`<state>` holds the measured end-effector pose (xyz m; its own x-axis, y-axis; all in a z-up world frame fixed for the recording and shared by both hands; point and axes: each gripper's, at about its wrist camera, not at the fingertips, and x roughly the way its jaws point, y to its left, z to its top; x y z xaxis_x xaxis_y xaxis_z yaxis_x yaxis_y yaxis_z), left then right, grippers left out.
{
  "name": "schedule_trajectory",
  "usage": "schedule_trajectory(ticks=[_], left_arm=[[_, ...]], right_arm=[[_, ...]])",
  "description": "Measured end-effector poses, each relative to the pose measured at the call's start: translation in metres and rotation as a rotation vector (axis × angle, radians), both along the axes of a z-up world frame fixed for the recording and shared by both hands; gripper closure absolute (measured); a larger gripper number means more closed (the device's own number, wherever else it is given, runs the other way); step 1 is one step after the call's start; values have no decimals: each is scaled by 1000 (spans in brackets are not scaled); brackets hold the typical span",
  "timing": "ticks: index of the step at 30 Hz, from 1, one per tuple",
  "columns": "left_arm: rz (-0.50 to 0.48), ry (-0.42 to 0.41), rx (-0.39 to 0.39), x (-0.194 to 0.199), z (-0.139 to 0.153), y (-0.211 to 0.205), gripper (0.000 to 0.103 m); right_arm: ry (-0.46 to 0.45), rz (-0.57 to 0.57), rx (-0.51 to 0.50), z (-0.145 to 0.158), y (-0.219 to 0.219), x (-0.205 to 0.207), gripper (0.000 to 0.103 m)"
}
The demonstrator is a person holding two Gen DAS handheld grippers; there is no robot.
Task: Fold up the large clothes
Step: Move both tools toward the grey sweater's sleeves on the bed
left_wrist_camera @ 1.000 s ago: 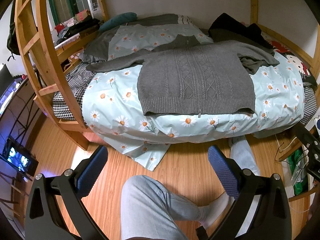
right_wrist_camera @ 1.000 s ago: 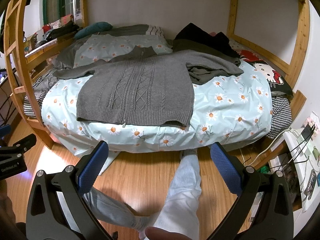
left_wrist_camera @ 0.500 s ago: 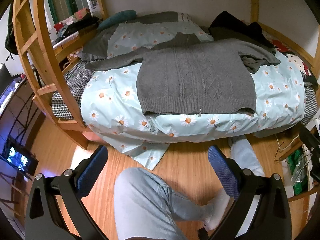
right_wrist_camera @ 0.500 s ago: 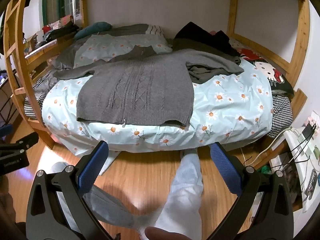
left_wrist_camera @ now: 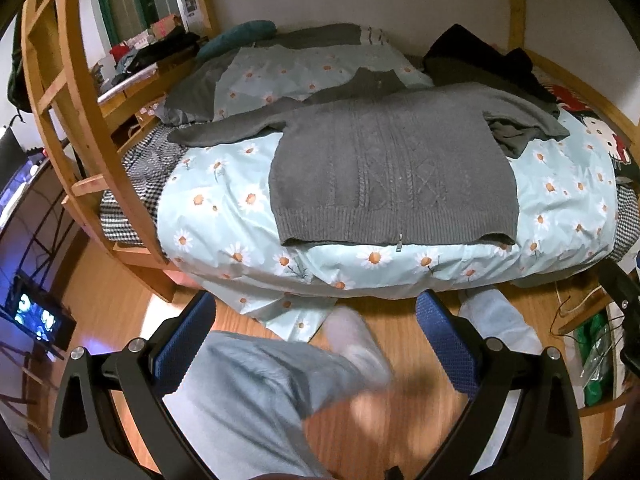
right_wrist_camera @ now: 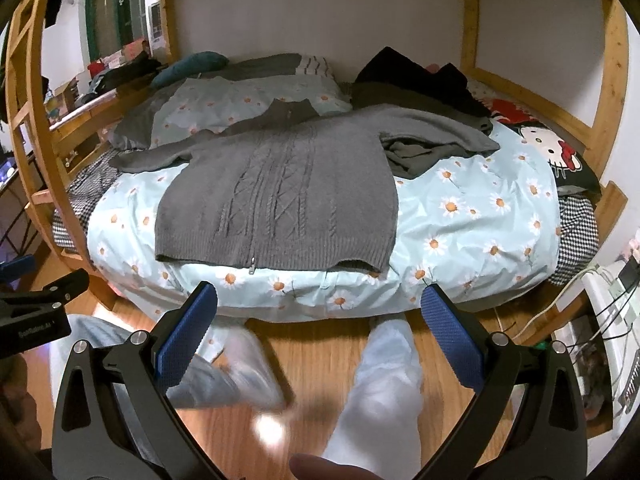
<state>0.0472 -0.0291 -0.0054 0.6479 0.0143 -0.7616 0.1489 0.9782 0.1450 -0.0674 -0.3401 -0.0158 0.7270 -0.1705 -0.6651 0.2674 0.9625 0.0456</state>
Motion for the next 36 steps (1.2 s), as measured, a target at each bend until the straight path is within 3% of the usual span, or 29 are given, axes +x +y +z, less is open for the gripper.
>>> schedule_trajectory(ticks=[7, 14, 26, 36], left_arm=[[-6, 31, 22, 42, -16, -14, 4], [5, 67, 48, 116, -40, -23, 4], [72, 147, -25, 260, -71, -9, 4], [189, 219, -65, 384, -102, 34, 4]], right_arm=[[34, -19, 19, -17, -19, 41, 3], [73, -25, 7, -34, -32, 107, 3], [134, 49, -9, -57, -36, 255, 3], [189, 141, -14, -75, -10, 390, 3]])
